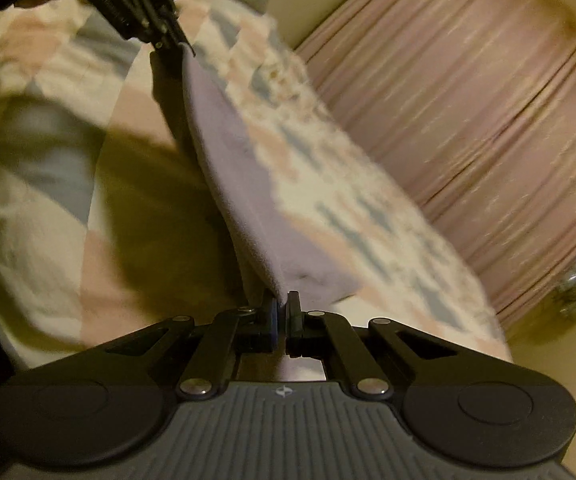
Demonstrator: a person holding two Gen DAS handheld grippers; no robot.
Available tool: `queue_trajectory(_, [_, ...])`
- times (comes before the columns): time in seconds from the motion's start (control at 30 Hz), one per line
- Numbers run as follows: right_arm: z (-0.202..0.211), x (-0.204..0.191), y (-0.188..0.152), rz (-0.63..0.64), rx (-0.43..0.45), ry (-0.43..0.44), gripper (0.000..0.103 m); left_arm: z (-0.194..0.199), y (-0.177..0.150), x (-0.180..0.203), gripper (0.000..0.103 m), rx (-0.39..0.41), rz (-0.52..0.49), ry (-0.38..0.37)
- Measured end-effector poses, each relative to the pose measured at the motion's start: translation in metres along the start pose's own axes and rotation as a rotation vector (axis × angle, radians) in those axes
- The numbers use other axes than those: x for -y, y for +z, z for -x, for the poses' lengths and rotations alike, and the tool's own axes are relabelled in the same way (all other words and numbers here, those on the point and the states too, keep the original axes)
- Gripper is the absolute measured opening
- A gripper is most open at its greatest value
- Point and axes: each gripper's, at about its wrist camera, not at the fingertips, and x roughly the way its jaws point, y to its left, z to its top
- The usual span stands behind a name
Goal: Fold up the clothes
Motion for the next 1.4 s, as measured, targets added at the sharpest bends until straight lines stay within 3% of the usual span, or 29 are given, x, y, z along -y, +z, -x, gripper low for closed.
queue_trajectory(0.23, [0.077, 0.050, 0.033, -0.034, 0.121, -0.113, 0.000, 0.071, 0.062, -0.002, 0.011, 0.111, -0.052, 0.036])
queue_trajectory(0.33, [0.084, 0.070, 0.047, -0.020, 0.153, -0.140, 0.000, 0.073, 0.086, -0.010, 0.012, 0.112, -0.070, 0.063])
queue_trajectory(0.43, [0.076, 0.094, 0.058, -0.024, 0.163, -0.143, 0.000, 0.052, 0.100, -0.022, 0.015, 0.076, -0.067, 0.070])
queue_trajectory(0.5, [0.051, 0.109, 0.060, -0.039, 0.145, -0.128, 0.000, 0.016, 0.099, -0.034, 0.015, 0.030, -0.043, 0.073])
queue_trajectory(0.67, [-0.074, 0.122, 0.031, -0.070, 0.000, -0.035, 0.000, -0.110, 0.067, -0.061, 0.015, -0.136, 0.057, 0.048])
queue_trajectory(0.7, [-0.100, 0.124, 0.026, -0.076, -0.030, -0.017, 0.006, -0.133, 0.057, -0.063, 0.015, -0.172, 0.077, 0.045])
queue_trajectory(0.73, [-0.125, 0.127, 0.020, -0.082, -0.059, 0.002, 0.019, -0.147, 0.049, -0.063, 0.015, -0.192, 0.093, 0.034])
queue_trajectory(0.83, [-0.169, 0.125, 0.002, -0.123, -0.111, 0.027, 0.027, -0.168, 0.030, -0.058, 0.015, -0.204, 0.116, -0.018])
queue_trajectory(0.93, [-0.179, 0.126, -0.010, -0.195, -0.108, 0.032, 0.030, -0.158, 0.014, -0.038, 0.018, -0.183, 0.047, -0.079])
queue_trajectory(1.0, [-0.163, 0.121, -0.017, -0.217, -0.115, 0.034, 0.030, -0.141, 0.007, -0.022, 0.021, -0.156, 0.002, -0.134])
queue_trajectory(1.2, [-0.111, 0.106, -0.039, -0.278, -0.134, 0.041, 0.034, -0.066, -0.010, 0.037, 0.041, -0.079, -0.118, -0.347])
queue_trajectory(1.3, [-0.086, 0.098, -0.050, -0.309, -0.144, 0.044, 0.034, -0.038, -0.026, 0.083, 0.042, -0.080, -0.260, -0.443])
queue_trajectory(1.4, [-0.060, 0.091, -0.061, -0.340, -0.153, 0.047, 0.034, -0.031, -0.047, 0.128, 0.040, -0.116, -0.426, -0.464])
